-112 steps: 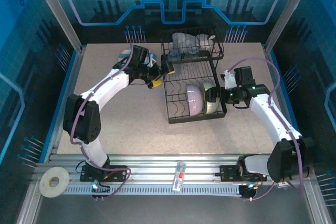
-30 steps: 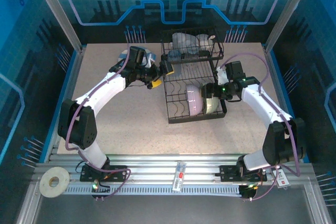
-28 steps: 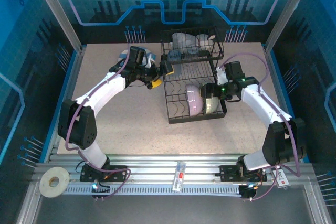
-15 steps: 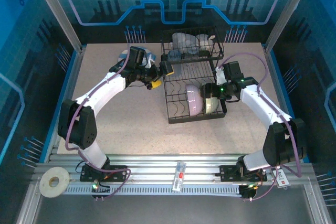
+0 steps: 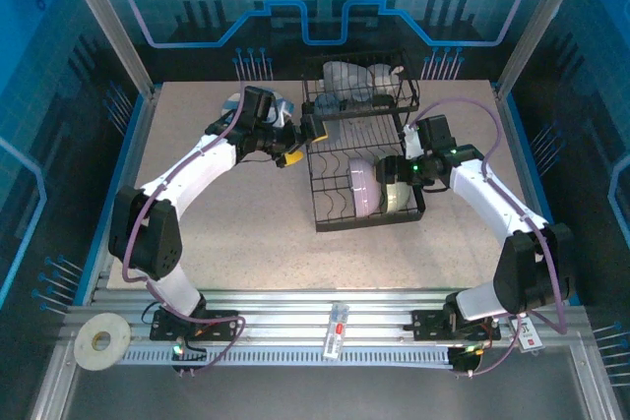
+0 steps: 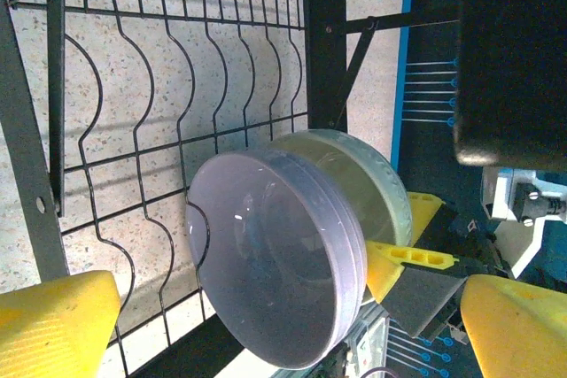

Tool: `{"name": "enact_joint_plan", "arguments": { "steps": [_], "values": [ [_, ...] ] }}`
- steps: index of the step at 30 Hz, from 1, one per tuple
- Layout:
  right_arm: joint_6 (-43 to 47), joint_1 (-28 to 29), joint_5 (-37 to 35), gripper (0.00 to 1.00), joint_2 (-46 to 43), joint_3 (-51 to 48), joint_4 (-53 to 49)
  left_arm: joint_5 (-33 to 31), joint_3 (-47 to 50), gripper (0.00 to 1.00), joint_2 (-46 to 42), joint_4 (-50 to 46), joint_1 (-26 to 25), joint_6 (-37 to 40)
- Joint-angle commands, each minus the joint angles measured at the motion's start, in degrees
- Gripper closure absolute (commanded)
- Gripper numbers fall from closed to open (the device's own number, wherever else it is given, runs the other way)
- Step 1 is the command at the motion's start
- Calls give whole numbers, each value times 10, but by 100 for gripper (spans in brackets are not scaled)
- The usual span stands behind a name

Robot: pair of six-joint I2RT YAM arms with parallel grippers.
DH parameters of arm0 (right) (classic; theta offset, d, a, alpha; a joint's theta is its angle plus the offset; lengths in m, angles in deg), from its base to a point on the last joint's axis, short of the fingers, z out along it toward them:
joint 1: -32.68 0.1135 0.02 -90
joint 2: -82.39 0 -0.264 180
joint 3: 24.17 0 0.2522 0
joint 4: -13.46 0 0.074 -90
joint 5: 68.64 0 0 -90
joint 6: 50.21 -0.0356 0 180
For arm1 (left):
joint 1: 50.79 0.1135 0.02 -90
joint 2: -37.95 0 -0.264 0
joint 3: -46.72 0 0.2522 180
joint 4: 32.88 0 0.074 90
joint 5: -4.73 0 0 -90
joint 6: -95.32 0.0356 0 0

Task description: Unload the mixed dishes from the dish rack

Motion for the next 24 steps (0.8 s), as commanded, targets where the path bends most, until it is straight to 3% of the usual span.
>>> {"name": "enact_joint_plan", "arguments": {
  "steps": [1,24],
  "values": [
    [4,5,-36,76,-22,9,34,11,-20,1,1,-20,-6,16],
    [7,18,-102,81,-53,4,32,14,-24,1,8,-20,-8,18]
  ]
}}
